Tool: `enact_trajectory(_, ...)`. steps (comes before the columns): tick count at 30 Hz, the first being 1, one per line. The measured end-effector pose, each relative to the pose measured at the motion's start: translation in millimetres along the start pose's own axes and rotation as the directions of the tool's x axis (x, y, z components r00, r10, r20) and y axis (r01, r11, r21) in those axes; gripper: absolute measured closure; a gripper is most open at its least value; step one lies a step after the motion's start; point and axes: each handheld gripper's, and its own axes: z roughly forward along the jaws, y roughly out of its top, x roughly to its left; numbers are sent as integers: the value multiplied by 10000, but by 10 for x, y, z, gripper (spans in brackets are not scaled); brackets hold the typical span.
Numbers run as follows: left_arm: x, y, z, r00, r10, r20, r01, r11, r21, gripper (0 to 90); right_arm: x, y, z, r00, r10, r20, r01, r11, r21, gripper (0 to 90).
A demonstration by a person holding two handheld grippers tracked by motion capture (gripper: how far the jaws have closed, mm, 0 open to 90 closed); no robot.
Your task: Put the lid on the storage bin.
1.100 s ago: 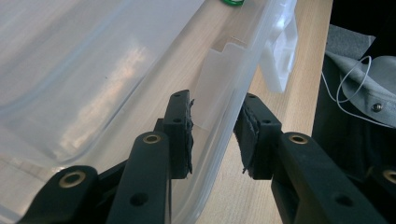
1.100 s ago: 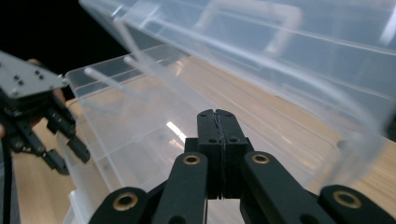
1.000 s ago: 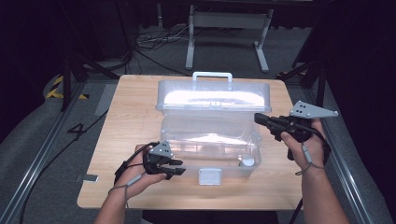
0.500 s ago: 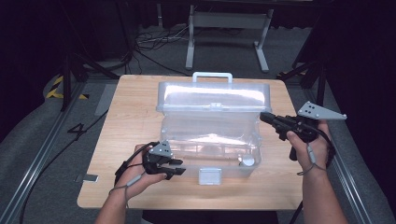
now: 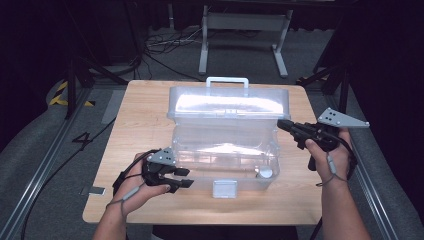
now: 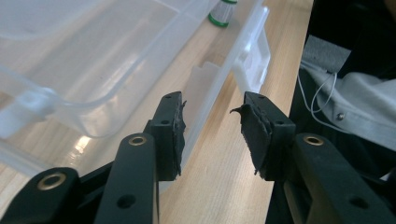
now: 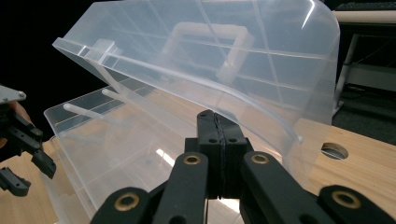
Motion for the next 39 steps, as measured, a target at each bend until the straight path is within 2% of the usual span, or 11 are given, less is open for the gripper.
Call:
enact_trajectory(4,1,15,-90,10000,-84,-27,84,10000,-8,615,1,0,-1,10000,3,9,-3,10000,7,900)
enact_trajectory(14,-13,83,-301,9998,-216,-20,215,9984,-528,670,12,-14,-15,10000,-20,-37,20,10000,57,900)
enact_trajectory(23,-18,136,-387,9994,-341,-42,337,9963,-795,710,33,-41,-35,10000,-23,-86,24,9999,98,900)
enact_trajectory(32,-19,207,-471,9985,-369,-402,315,9914,-1270,760,77,-80,-70,9998,-160,-113,164,9993,333,900)
enact_trajectory(39,-3,247,-514,9969,-331,-707,227,9894,-1434,795,101,-107,-99,9997,-233,-99,238,9986,475,900)
